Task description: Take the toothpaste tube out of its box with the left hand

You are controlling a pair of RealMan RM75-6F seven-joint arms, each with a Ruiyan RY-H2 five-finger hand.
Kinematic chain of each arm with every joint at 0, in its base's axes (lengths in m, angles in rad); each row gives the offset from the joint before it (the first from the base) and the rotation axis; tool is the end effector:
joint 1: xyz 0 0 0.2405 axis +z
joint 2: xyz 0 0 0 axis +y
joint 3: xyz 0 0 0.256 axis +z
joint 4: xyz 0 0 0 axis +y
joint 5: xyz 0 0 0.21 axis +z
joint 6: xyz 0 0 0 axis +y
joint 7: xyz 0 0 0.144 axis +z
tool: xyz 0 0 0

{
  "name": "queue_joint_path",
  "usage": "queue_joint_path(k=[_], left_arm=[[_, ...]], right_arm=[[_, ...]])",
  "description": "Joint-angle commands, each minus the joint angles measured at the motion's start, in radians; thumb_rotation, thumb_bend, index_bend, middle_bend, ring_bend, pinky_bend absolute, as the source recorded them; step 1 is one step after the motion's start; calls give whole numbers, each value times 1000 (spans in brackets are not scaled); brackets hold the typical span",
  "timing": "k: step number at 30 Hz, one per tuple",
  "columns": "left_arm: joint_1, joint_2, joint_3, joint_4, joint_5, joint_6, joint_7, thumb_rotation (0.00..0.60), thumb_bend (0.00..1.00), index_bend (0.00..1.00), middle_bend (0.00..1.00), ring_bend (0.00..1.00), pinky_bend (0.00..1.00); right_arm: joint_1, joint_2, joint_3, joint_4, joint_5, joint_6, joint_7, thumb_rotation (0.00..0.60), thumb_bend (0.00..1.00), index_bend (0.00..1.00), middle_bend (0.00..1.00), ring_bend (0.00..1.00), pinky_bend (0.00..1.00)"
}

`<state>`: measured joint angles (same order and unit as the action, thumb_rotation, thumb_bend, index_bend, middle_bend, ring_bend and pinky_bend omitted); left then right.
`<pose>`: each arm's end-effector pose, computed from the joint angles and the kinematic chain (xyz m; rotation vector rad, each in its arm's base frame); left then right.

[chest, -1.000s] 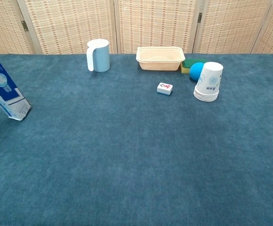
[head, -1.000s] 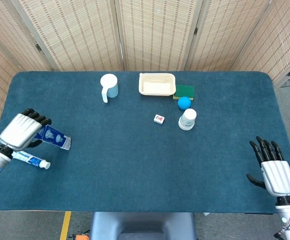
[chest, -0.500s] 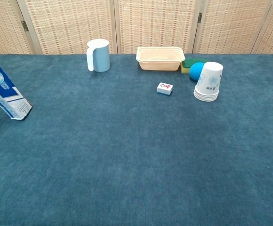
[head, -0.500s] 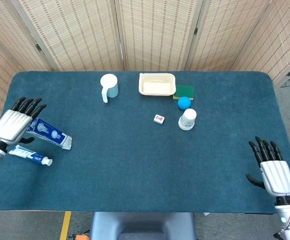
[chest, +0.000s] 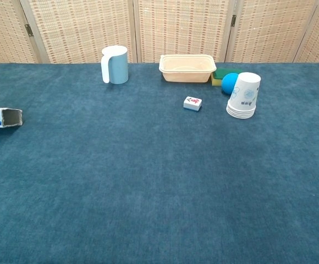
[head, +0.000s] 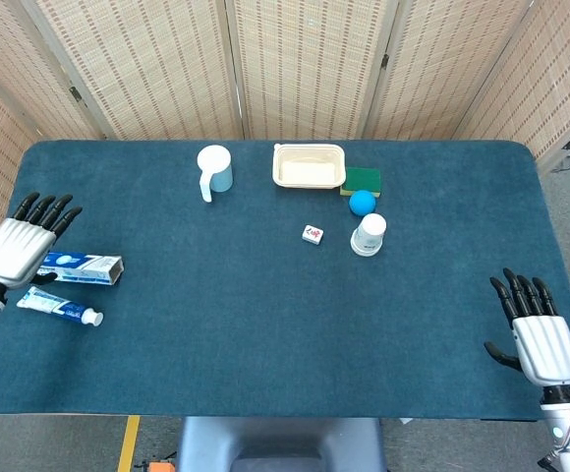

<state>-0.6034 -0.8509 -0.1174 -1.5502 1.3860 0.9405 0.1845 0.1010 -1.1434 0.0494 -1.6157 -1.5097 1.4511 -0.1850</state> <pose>-0.2429 0.3472 0.2176 -1.8065 -0.4858 -0.5426 -0.3057 -0.1855 0.1458 1.4736 -0.7919 0.7867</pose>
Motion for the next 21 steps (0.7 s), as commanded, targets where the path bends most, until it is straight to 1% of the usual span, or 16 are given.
queue_joint_path(k=[1,5,8,11,15,19,21], left_arm=[[12,7,4,-35,-10,6,-13,600,127,0,0,0,0],[54,-7,12,-75,15,81,-53,600,134,0,0,0,0],[117,-60,28,-75,53,195,-90,600,135,0,0,0,0],[179,-135,54,-37,90,296,-116,600,135,0,0,0,0],[241,-197,86,-1,79,338,-178,600,135,0,0,0,0],[304,-265,92,66,32,384,-226,600,135,0,0,0,0],[333,-297,94,113,29,417,-258,600,135,0,0,0,0]], right_arm=[[-1,0,0,0,-1,2,1,600,221,0,0,0,0],[-1,0,0,0,-1,2,-1,600,221,0,0,0,0],[-1,1,-2,-2,-2,2,-1,600,221,0,0,0,0],[-3,3,-4,-3,-4,2,2,600,221,0,0,0,0],[1,3,-3,-3,1,-6,2,600,221,0,0,0,0],[0,0,-3,-5,7,-8,-11,600,221,0,0,0,0],[-1,-1,-1,-7,16,-10,-22,600,221,0,0,0,0]])
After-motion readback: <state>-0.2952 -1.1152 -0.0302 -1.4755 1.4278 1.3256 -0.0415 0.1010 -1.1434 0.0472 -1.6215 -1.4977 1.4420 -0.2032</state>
